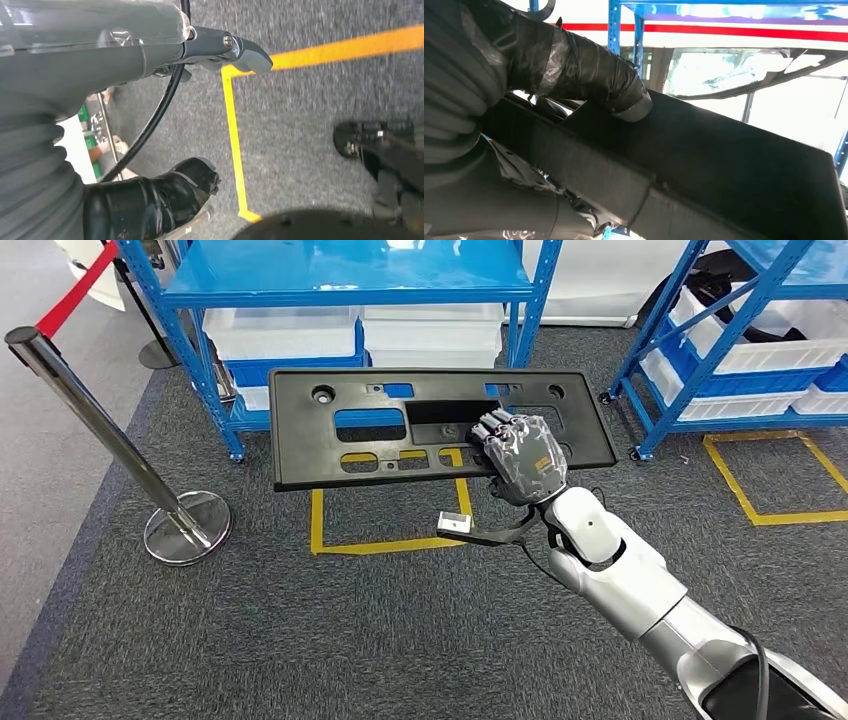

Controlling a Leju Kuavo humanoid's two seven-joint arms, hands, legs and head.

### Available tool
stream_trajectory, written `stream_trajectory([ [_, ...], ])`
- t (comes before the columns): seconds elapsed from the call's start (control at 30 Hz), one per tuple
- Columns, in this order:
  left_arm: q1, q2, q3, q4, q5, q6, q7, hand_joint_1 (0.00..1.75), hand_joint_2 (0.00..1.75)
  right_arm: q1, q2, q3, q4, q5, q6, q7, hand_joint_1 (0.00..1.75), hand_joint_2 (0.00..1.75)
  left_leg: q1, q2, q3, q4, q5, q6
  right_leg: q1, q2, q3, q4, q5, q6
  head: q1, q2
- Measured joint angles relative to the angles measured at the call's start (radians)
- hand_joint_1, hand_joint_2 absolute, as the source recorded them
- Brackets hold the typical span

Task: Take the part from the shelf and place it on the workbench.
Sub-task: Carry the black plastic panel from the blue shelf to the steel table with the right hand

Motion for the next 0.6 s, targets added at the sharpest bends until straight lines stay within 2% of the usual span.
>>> stream_trajectory([
  [0.03,-0.001,0.000,0.002,0.000,0.000,0.000,0.000,0.00,1.75,0.000,0.000,0.000,0.000,-0.002,0.002,0.000,1.75,1.75,0.001,0.007,-0.002,-0.003,0.006,0.010,-0.001,0.002,-0.004,0.005,-0.004,0.005,0.000,0.000],
  [0.07,-0.001,0.000,0.004,0.001,-0.001,0.000,0.000,0.00,1.75,-0.001,0.000,0.000,0.001,-0.003,0.003,0.000,1.75,1.75,0.002,0.015,-0.005,-0.006,0.012,0.021,-0.003,0.003,-0.014,0.026,-0.021,0.009,0.000,0.000],
  [0.1,-0.001,0.001,0.005,0.001,-0.001,0.000,0.000,0.00,1.75,-0.001,0.000,0.000,0.001,-0.005,0.004,0.000,1.75,1.75,0.003,0.024,-0.010,-0.009,0.018,0.029,-0.005,0.003,-0.031,0.066,-0.051,0.013,0.001,0.000],
  [0.17,-0.001,0.001,0.008,0.002,-0.002,0.000,-0.001,0.00,1.75,0.000,-0.001,0.000,0.002,-0.009,0.004,0.000,1.75,1.75,0.000,0.040,-0.024,-0.008,0.028,0.039,-0.006,0.002,-0.081,0.192,-0.128,0.020,0.001,0.000],
  [0.2,-0.001,0.002,0.009,0.003,-0.002,0.000,-0.001,0.00,1.75,0.001,-0.001,0.000,0.004,-0.011,0.006,0.000,1.75,1.75,-0.002,0.048,-0.031,-0.007,0.031,0.040,-0.007,0.002,-0.098,0.246,-0.152,0.022,0.001,0.000],
  [0.23,-0.001,0.002,0.011,0.004,-0.003,0.000,-0.001,0.00,1.75,0.002,-0.001,0.000,0.005,-0.012,0.007,0.000,1.75,1.75,-0.004,0.056,-0.038,-0.004,0.034,0.041,-0.007,0.001,-0.101,0.271,-0.159,0.024,0.000,0.000],
  [0.27,-0.002,0.002,0.013,0.005,-0.004,0.000,-0.002,0.00,1.75,0.002,-0.001,0.000,0.006,-0.013,0.008,0.000,1.75,1.75,-0.005,0.064,-0.044,0.000,0.036,0.040,-0.007,0.000,-0.082,0.255,-0.148,0.023,0.001,0.000],
  [0.33,-0.003,0.002,0.018,0.007,-0.004,0.000,-0.002,0.00,1.75,0.000,-0.001,0.000,0.008,-0.014,0.010,0.000,1.75,1.75,-0.005,0.080,-0.052,0.009,0.037,0.037,-0.006,-0.015,-0.002,0.138,-0.102,0.019,0.001,0.000],
  [0.37,-0.003,0.002,0.021,0.007,-0.005,0.000,-0.003,0.00,1.75,-0.001,-0.001,0.000,0.008,-0.014,0.010,0.000,1.75,1.75,-0.008,0.087,-0.055,0.013,0.036,0.034,-0.001,-0.032,0.036,0.075,-0.087,0.015,0.001,0.000],
  [0.4,-0.004,0.002,0.022,0.008,-0.005,0.000,-0.003,0.00,1.75,-0.004,0.000,0.000,0.008,-0.014,0.010,-0.001,1.75,1.75,-0.010,0.092,-0.057,0.016,0.036,0.029,0.003,-0.044,0.059,0.032,-0.079,0.010,0.000,0.000],
  [0.43,-0.005,0.002,0.024,0.009,-0.005,0.000,-0.003,0.00,1.75,-0.006,0.000,0.000,0.008,-0.014,0.010,-0.001,1.75,1.75,-0.013,0.098,-0.058,0.017,0.037,0.024,0.008,-0.052,0.068,0.011,-0.080,0.004,0.000,0.000],
  [0.47,-0.006,0.002,0.025,0.009,-0.005,0.000,-0.003,0.00,1.75,-0.007,-0.001,0.000,0.008,-0.014,0.010,-0.001,1.75,1.75,-0.015,0.105,-0.059,0.017,0.038,0.019,0.012,-0.049,0.066,0.008,-0.079,-0.002,0.000,0.000],
  [0.53,-0.008,0.002,0.027,0.010,-0.006,0.000,-0.004,0.00,1.75,-0.008,-0.001,0.000,0.008,-0.017,0.011,-0.001,1.75,1.75,-0.014,0.110,-0.060,0.020,0.036,0.008,0.008,-0.031,0.060,0.005,-0.070,-0.015,0.000,0.000],
  [0.6,-0.009,0.003,0.029,0.010,-0.008,0.000,-0.006,0.00,1.75,-0.009,-0.001,0.000,0.008,-0.021,0.015,-0.003,1.75,1.75,-0.010,0.073,-0.077,0.058,0.005,-0.005,0.003,-0.017,0.057,-0.001,-0.061,-0.029,0.000,0.000],
])
